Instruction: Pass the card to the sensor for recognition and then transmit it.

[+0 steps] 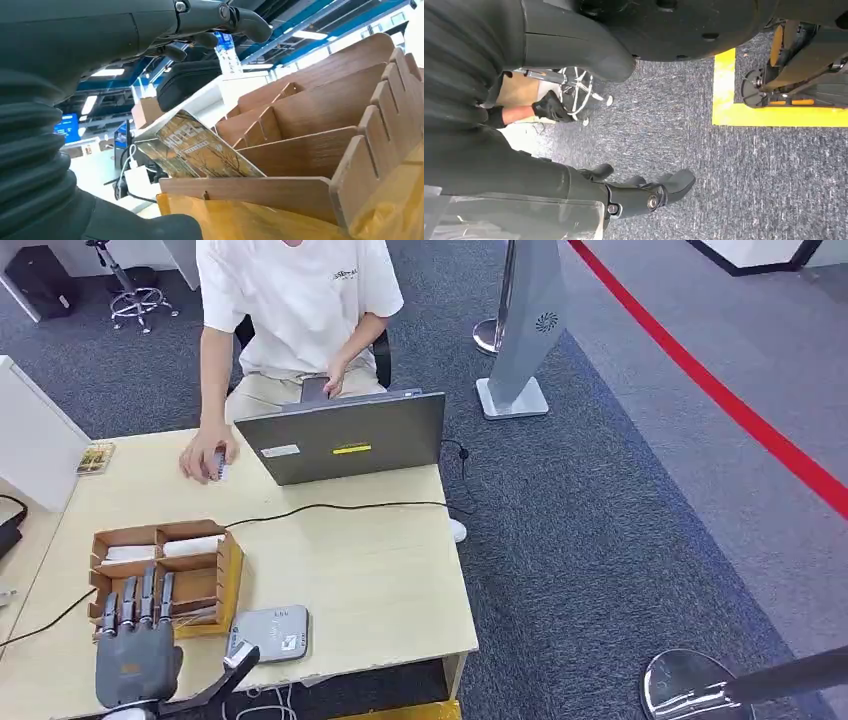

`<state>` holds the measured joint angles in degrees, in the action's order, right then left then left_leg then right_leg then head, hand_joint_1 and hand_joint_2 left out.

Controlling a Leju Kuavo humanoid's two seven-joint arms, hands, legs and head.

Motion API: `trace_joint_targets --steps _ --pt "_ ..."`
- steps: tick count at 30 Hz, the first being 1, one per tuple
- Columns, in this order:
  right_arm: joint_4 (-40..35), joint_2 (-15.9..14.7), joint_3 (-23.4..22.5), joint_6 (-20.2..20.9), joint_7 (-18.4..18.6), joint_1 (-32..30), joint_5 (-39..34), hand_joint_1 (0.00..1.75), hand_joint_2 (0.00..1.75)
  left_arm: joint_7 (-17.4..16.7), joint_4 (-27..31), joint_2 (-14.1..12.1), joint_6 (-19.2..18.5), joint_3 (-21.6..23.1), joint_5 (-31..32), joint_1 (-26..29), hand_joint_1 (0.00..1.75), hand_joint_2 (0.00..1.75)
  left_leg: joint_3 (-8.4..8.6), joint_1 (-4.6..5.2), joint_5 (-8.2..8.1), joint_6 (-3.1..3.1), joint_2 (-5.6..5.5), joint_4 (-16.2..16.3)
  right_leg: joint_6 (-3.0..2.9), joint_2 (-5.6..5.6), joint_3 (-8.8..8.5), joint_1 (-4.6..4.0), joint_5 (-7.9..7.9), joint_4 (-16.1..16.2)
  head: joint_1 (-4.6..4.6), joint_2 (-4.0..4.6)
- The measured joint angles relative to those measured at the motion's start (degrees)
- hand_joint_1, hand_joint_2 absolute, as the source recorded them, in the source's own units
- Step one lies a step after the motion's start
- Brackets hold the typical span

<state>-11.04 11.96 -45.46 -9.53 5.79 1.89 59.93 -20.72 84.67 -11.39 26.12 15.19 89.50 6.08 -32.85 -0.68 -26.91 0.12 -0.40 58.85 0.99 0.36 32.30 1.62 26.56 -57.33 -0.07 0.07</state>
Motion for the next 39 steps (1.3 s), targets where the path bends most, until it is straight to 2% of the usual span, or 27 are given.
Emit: trace_joint_targets --steps 12,13,22,31,39 --pt "0.00 0.00 0.00 0.00 0.00 0.00 0.02 0.00 1.75 1.03 0.70 0.22 -1.57 -1.03 0.00 0.14 0.00 1.75 0.00 0.00 0.00 0.00 0.00 0.00 0.00 0.00 0.00 0.00 0.00 0.00 0.00 0.00" --pt "0.00 0.00 0.00 0.00 0.00 0.00 0.02 0.00 1.75 1.03 0.70 0.28 -1.83 -1.09 0.00 0.15 1.75 1.75 0.00 0.00 0.00 0.00 0.00 0.00 0.00 0.00 0.00 0.00 0.00 0.00 0.00 0.00" --pt "0.00 0.00 0.00 0.77 -0.39 0.00 0.07 0.00 1.75 3.89 0.70 1.62 -5.12 -3.91 0.00 0.22 1.75 1.75 0.00 0.00 0.00 0.00 0.00 0.00 0.00 0.00 0.00 0.00 0.00 0.00 0.00 0.00" --pt "0.00 0.00 0.00 0.85 -0.37 0.01 0.07 0.00 1.75 4.85 0.70 2.95 -6.21 -5.95 0.00 0.24 1.75 1.75 0.00 0.00 0.00 0.00 0.00 0.00 0.00 0.00 0.00 0.00 0.00 0.00 -0.02 0.00" --pt "0.00 0.00 0.00 0.83 0.28 -0.01 0.11 0.00 1.75 7.54 0.70 4.70 -7.61 -8.55 0.00 0.19 1.75 1.75 0.02 0.00 0.00 0.01 0.00 0.00 0.00 0.01 -0.01 0.00 0.00 0.00 0.00 0.00"
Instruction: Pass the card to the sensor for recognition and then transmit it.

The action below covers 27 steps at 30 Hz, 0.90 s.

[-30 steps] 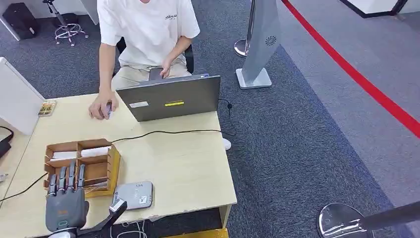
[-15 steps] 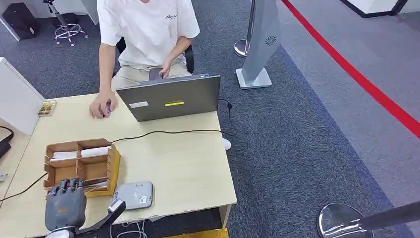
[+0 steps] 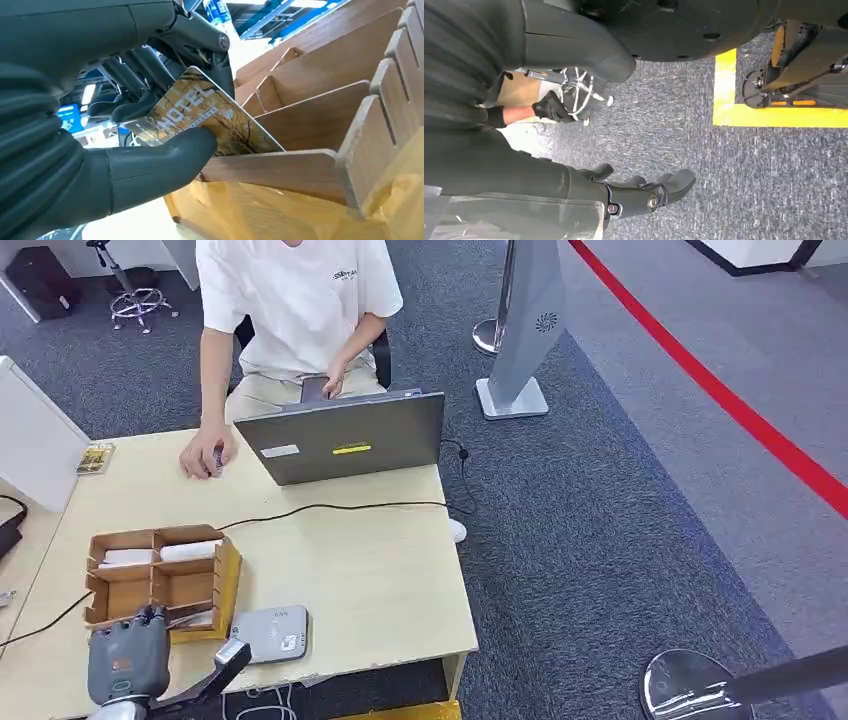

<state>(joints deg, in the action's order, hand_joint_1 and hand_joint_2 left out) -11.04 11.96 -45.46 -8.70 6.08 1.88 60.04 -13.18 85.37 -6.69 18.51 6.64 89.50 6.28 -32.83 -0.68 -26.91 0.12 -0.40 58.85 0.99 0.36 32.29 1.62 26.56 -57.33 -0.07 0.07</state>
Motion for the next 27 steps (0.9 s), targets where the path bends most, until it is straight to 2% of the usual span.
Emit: trace_joint_targets --steps 8,10,11,13,18,19,22,27 --pt "0.00 -0.02 0.00 -0.07 0.39 -0.01 0.02 0.00 1.75 -0.20 0.00 0.70 0.04 -0.22 -0.02 0.00 1.75 1.75 0.00 0.00 0.01 0.01 0.00 0.00 0.00 -0.01 0.00 0.00 0.00 0.00 0.00 0.00" --pt "0.00 -0.02 0.00 -0.07 0.55 -0.01 0.59 0.00 1.75 -0.74 0.30 0.96 -1.35 -0.22 0.00 -0.10 1.75 1.75 0.01 0.00 0.01 0.01 0.00 0.00 0.00 -0.01 0.00 0.00 0.00 0.00 0.00 0.00" --pt "0.00 -0.02 0.00 -0.07 0.55 -0.01 0.78 0.00 1.75 -1.07 0.74 1.05 -2.98 -0.20 0.00 -0.23 1.75 1.75 0.01 0.00 0.01 0.01 0.00 0.00 0.00 -0.01 0.00 0.00 0.00 0.00 0.00 0.00" --pt "0.00 -0.04 0.00 -0.04 0.63 -0.01 1.01 0.00 1.75 -1.42 2.23 1.16 -8.61 -0.04 0.00 -0.79 1.75 1.75 0.03 0.00 0.01 0.01 0.00 0.00 0.00 -0.01 0.00 0.00 0.00 0.00 0.00 0.00" --pt "-0.02 -0.41 0.00 0.02 1.86 -0.03 1.03 0.00 1.75 -2.53 9.63 0.96 -29.84 3.01 -0.59 -3.52 1.75 1.75 0.03 0.01 0.07 0.00 -0.12 0.00 0.01 -0.07 -0.04 0.01 -0.04 0.00 -0.02 0.00" --pt "-0.02 -0.52 0.00 0.04 2.01 -0.04 1.07 0.00 1.75 -2.84 10.93 0.74 -32.47 4.03 -1.01 -3.99 1.75 1.75 0.02 0.01 0.11 -0.01 -0.12 0.00 0.01 -0.07 -0.03 0.01 -0.05 0.00 0.00 0.00" --pt "-0.04 -0.74 0.00 0.04 2.12 -0.21 1.07 0.00 1.75 -3.39 13.57 0.26 -34.14 6.30 -1.64 -4.55 1.75 1.75 0.00 0.01 0.12 -0.01 -0.10 0.00 0.00 -0.05 -0.01 0.00 -0.08 0.00 0.00 0.00" --pt "-0.04 -0.85 0.00 0.04 2.12 -0.26 1.07 0.00 1.75 -3.59 14.66 0.02 -34.27 7.45 -1.95 -4.69 1.75 1.75 0.00 0.01 0.11 -0.01 -0.07 0.00 0.00 -0.02 0.00 0.01 -0.09 0.00 -0.02 0.00"
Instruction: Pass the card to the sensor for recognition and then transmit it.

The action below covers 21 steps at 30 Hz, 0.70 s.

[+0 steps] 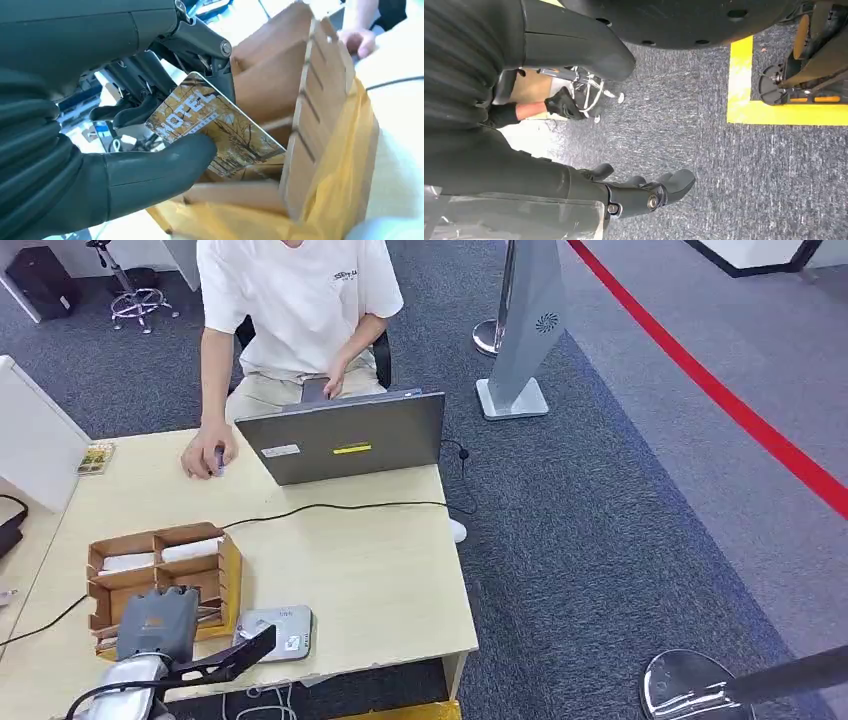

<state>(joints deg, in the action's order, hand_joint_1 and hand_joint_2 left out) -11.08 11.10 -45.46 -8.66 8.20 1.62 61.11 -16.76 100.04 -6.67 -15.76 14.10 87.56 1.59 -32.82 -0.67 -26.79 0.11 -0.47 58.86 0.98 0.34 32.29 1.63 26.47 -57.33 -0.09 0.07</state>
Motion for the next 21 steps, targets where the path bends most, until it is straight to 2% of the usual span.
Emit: trace_joint_targets --steps 11,12,13,14,15,16,18,21 --pt "-0.02 -0.04 0.00 -0.04 0.42 -0.04 0.00 0.00 1.75 0.15 0.94 -0.68 0.09 0.81 -0.22 -0.05 1.75 1.75 -0.01 0.00 0.00 0.00 -0.01 0.00 0.00 0.00 0.01 0.00 0.01 0.00 0.02 0.00" --pt "-0.02 -0.09 0.00 -0.11 0.81 -0.06 -0.09 0.00 1.75 1.11 1.79 -2.08 0.15 1.73 -1.17 -0.01 1.75 1.75 -0.01 -0.01 0.00 0.00 -0.01 0.00 0.00 0.00 0.04 -0.01 0.01 0.00 0.02 0.00" --pt "-0.02 -0.17 -0.02 -0.20 0.81 -0.29 -0.18 0.00 1.75 2.41 4.05 -5.76 -1.53 3.26 -4.42 -1.27 1.75 1.75 -0.05 -0.03 0.03 0.03 -0.05 0.00 0.00 -0.04 0.15 -0.02 0.01 0.00 0.02 0.00" --pt "-0.02 -0.22 -0.15 -0.17 0.79 -0.32 -0.18 0.00 1.75 2.73 5.57 -8.32 -3.12 4.54 -6.85 -3.13 1.75 1.75 -0.08 -0.04 0.05 0.06 -0.06 0.00 -0.01 -0.05 0.16 -0.04 0.01 -0.01 0.02 0.00" --pt "-0.02 -0.24 -0.55 -0.17 0.66 -0.34 -0.22 0.00 1.75 2.86 6.96 -10.95 -4.39 5.91 -9.14 -6.56 1.75 1.75 -0.10 -0.06 0.10 0.06 -0.05 0.00 -0.07 -0.04 0.14 -0.06 -0.05 -0.01 0.02 0.00" --pt "-0.02 -0.24 -1.05 -0.07 0.50 -0.54 -0.22 0.00 1.75 1.81 7.92 -13.44 -5.29 7.13 -12.46 -14.89 1.75 1.75 -0.14 -0.05 0.18 0.07 -0.05 0.00 -0.11 -0.04 0.15 -0.05 -0.20 -0.01 0.02 0.00" --pt "-0.02 -0.24 -1.27 -0.02 0.39 -0.67 -0.15 0.00 1.75 0.88 7.92 -14.27 -6.21 7.37 -15.03 -19.05 1.75 1.75 -0.15 -0.05 0.19 0.08 -0.04 0.01 -0.09 -0.03 0.20 -0.05 -0.22 -0.01 0.02 0.00" --pt "-0.02 -0.24 -1.44 0.00 0.39 -0.74 -0.07 0.00 1.75 -0.77 7.92 -14.18 -6.21 7.65 -15.34 -23.40 1.75 1.75 -0.18 -0.05 0.20 0.08 -0.04 0.01 -0.09 -0.03 0.21 -0.05 -0.22 -0.01 0.02 0.00"
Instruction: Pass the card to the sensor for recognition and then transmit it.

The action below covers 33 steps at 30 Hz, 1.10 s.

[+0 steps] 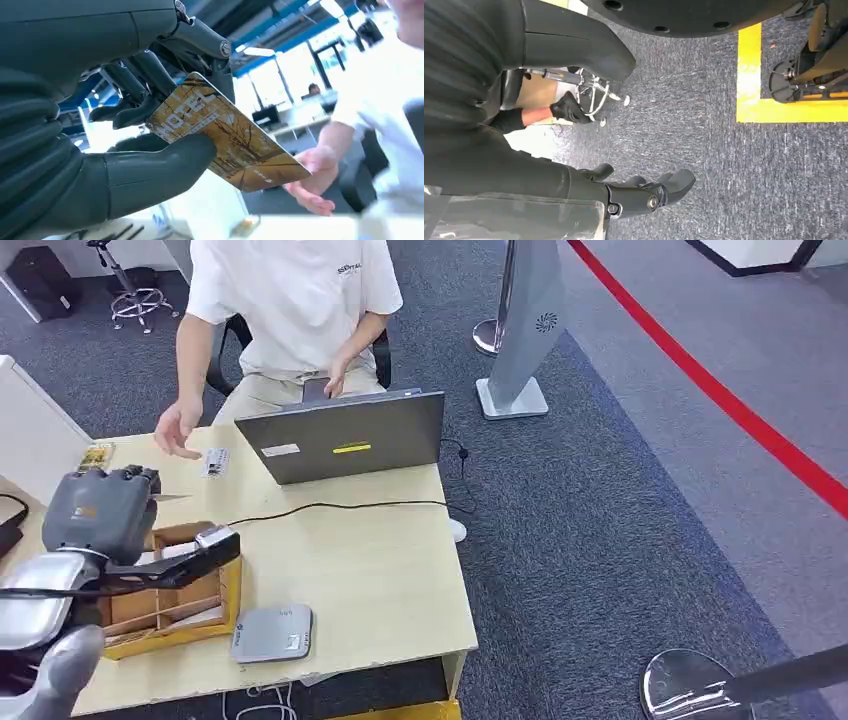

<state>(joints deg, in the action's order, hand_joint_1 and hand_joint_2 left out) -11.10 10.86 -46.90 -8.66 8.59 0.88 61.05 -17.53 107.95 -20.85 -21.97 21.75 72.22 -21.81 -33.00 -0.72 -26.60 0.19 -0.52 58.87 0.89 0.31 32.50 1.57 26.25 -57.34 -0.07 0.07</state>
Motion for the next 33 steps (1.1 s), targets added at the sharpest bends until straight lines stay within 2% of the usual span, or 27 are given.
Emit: trace_joint_targets --steps 2,4,5,8,9,12,15,23,24,33 --pt "0.00 0.00 -0.02 0.00 -0.02 0.00 0.00 0.00 1.75 -0.65 0.00 0.15 0.13 0.28 0.59 -2.14 1.75 1.75 0.00 0.00 0.00 0.00 0.04 0.00 -0.01 0.05 0.01 0.00 -0.01 0.00 0.00 0.00" --pt "0.00 0.00 -0.04 0.07 -0.07 -0.04 0.29 0.00 1.75 -1.95 -0.02 0.59 1.98 0.63 3.02 -3.32 1.75 1.75 0.00 0.00 0.00 0.00 0.07 0.00 -0.02 0.08 0.06 0.00 -0.02 0.00 0.00 0.00" --pt "0.00 0.00 -0.04 0.07 -0.11 -0.06 0.98 0.00 1.75 -2.86 -0.11 1.10 5.05 0.98 6.16 -3.90 1.75 1.75 -0.03 0.00 0.00 0.00 0.07 0.01 -0.02 0.07 0.08 0.00 -0.02 0.00 0.00 0.00" --pt "0.02 0.02 0.20 0.07 -0.20 0.01 2.97 0.00 1.75 -4.87 -2.04 2.49 18.27 1.14 16.20 -5.81 1.75 1.75 -0.06 0.01 0.00 0.00 0.06 0.01 -0.01 0.06 0.07 0.01 -0.01 0.00 0.02 0.00" --pt "0.07 0.02 0.31 0.07 -0.20 0.04 3.24 0.00 1.75 -5.49 -3.31 2.51 21.04 1.25 17.05 -6.56 1.75 1.75 -0.06 0.01 0.00 0.00 0.06 0.01 -0.02 0.07 0.07 0.01 -0.01 0.00 0.00 0.00" --pt "0.07 0.02 0.55 0.22 -0.68 0.03 3.78 0.00 1.75 -5.88 -7.55 2.45 26.04 1.33 17.27 -7.60 1.75 1.75 -0.06 0.01 0.00 0.00 0.07 0.01 -0.02 0.07 0.09 0.00 -0.01 0.00 0.00 0.00" --pt "0.07 0.02 0.63 0.24 -1.07 0.07 3.89 0.00 1.75 -5.53 -10.28 2.51 27.12 1.33 17.29 -7.65 1.75 1.75 -0.06 0.00 0.00 0.01 0.08 0.01 -0.02 0.08 0.10 0.00 -0.02 -0.01 -0.02 0.00" --pt "0.09 0.11 0.81 0.33 -2.32 0.18 3.91 0.00 1.75 -2.69 -14.34 3.91 26.21 0.92 17.27 -9.13 1.75 1.75 -0.09 0.01 0.01 0.01 0.07 0.01 -0.01 0.07 0.10 0.00 -0.02 -0.01 0.00 0.00" --pt "0.09 0.11 0.85 0.33 -2.45 0.18 3.91 0.00 1.75 -2.58 -14.76 4.07 26.10 0.87 17.29 -9.31 0.00 1.75 -0.10 0.01 0.01 0.01 0.07 0.01 -0.01 0.08 0.10 0.00 -0.04 -0.01 0.00 0.00" --pt "0.09 0.17 0.87 0.24 -1.44 0.26 3.93 0.00 1.75 -0.26 -16.22 6.25 25.79 -1.18 17.29 -9.68 0.00 1.75 -0.13 0.01 0.00 0.00 0.07 0.01 0.02 0.08 0.14 0.01 -0.07 0.00 -0.02 0.00"
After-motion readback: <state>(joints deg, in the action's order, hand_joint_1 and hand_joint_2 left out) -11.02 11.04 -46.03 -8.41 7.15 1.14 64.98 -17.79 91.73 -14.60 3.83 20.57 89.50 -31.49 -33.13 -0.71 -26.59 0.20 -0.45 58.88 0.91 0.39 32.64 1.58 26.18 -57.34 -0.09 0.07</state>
